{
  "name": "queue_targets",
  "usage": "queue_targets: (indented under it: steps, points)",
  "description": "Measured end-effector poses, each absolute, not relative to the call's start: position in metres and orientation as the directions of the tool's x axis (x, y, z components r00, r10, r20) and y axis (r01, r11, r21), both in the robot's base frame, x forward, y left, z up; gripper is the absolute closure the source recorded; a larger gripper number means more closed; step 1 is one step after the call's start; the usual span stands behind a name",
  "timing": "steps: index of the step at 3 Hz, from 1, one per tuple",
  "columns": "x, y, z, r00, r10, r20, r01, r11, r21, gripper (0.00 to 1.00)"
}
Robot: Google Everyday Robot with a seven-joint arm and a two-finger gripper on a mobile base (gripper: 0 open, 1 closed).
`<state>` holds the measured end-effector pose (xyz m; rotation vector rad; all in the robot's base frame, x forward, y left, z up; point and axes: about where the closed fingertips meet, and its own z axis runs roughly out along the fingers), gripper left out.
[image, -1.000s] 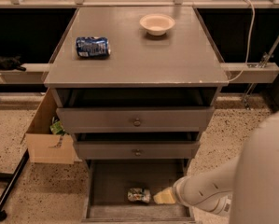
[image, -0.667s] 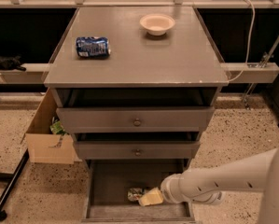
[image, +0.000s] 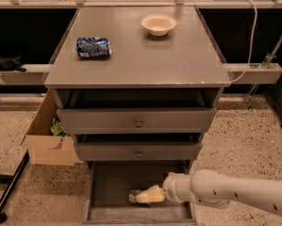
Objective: Pick 7up can from bottom drawer and place on counter
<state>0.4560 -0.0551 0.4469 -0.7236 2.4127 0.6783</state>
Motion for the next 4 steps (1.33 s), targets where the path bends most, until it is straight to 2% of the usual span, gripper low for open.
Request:
queue_targets:
  steps: [2,4]
  points:
    - [0.451,-0.062,0.447,-0.728,-0.290,-0.622,-0.558,0.778,0.291,0.00]
    - [0.471,-0.009,0.398,-0.745,-0.312,-0.589,-0.561,0.771,0.301,0.00]
